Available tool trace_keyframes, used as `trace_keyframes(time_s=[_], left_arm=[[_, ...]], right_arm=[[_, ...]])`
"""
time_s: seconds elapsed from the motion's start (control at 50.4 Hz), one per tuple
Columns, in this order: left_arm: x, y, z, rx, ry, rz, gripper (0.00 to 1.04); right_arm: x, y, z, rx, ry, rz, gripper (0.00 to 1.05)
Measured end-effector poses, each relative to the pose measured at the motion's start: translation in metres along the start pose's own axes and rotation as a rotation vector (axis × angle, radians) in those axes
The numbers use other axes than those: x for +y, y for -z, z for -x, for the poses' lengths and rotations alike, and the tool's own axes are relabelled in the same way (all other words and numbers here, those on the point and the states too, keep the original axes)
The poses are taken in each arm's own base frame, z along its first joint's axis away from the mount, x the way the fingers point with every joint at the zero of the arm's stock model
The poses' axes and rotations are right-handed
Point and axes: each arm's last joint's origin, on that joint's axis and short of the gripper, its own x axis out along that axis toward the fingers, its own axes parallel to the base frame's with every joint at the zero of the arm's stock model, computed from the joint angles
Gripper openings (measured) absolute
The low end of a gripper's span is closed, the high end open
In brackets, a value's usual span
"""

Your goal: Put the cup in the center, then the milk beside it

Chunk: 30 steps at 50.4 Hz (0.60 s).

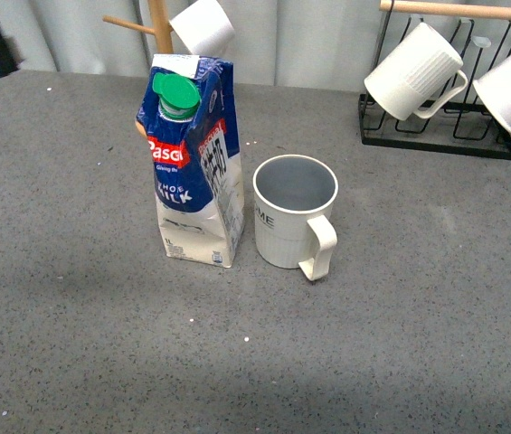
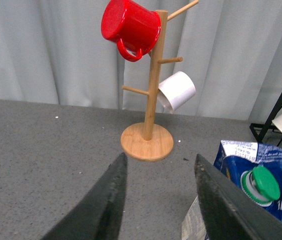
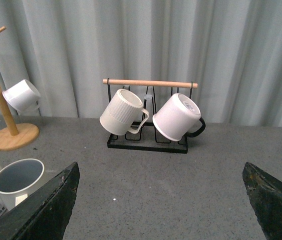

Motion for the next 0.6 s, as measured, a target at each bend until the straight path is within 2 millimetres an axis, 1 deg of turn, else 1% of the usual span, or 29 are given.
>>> trace_keyframes(time_s=[0.079, 0.179, 0.199, 0.238, 0.258, 0.278, 0.596], left_arm=[[0.008, 0.001, 0.009, 0.004, -0.001, -0.008, 0.32], [0.018, 0.001, 0.021, 0.010, -0.009, -0.013, 0.16], [0.019, 0.001, 0.022, 0.010, -0.010, -0.013, 0.14], [0.023, 0.001, 0.027, 0.010, -0.007, -0.015, 0.07], [0.023, 0.001, 0.028, 0.009, -0.007, -0.015, 0.05], [0.025, 0.001, 0.031, 0.008, -0.006, -0.014, 0.04], [0.040, 0.000, 0.057, 0.008, -0.009, -0.021, 0.04]], right_arm=[[0.000, 0.000, 0.000, 0.000, 0.000, 0.000, 0.95], [0.000, 0.000, 0.000, 0.000, 0.000, 0.000, 0.95], [0.000, 0.000, 0.000, 0.000, 0.000, 0.000, 0.95], [0.000, 0.000, 0.000, 0.000, 0.000, 0.000, 0.95], [0.000, 0.000, 0.000, 0.000, 0.000, 0.000, 0.95], [0.000, 0.000, 0.000, 0.000, 0.000, 0.000, 0.95], [0.000, 0.000, 0.000, 0.000, 0.000, 0.000, 0.95]])
